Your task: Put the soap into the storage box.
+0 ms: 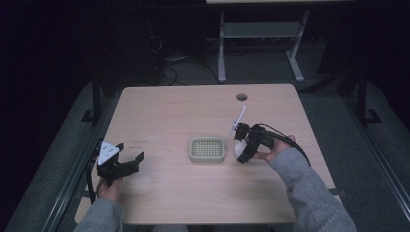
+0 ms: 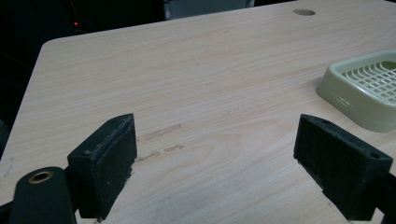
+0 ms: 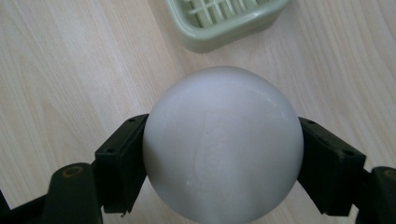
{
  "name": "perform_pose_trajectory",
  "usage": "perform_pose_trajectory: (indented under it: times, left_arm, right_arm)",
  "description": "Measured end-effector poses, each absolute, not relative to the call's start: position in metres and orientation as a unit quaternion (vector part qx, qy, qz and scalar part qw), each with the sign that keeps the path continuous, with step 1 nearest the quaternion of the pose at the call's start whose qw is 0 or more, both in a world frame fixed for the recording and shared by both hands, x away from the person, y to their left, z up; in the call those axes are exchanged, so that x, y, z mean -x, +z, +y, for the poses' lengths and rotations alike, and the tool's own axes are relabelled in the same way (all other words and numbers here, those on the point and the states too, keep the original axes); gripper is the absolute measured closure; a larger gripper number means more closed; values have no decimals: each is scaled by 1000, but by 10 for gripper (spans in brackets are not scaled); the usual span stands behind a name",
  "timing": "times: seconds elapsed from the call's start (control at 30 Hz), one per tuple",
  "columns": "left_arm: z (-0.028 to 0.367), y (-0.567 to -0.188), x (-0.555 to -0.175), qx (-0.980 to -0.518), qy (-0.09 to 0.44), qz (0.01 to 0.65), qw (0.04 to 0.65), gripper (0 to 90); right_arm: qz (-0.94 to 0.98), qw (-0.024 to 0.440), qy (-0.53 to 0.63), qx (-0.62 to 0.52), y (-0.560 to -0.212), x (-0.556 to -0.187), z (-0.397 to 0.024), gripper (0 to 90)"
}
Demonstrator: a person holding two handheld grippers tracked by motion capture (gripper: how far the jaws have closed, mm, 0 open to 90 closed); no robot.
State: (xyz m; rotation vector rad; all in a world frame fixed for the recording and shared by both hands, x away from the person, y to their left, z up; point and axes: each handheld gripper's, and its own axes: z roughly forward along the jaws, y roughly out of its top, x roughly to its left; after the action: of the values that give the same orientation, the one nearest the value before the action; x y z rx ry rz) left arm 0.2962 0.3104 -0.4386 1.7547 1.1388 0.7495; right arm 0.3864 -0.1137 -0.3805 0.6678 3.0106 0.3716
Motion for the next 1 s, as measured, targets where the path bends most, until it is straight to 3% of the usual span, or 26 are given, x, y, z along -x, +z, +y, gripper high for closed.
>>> perform_pose_trajectory:
  times: [1.0]
  left_arm:
    - [311, -438, -297, -710, 303, 457, 442, 129]
  right_arm:
    - [974, 27, 133, -180, -364, -403, -73, 237]
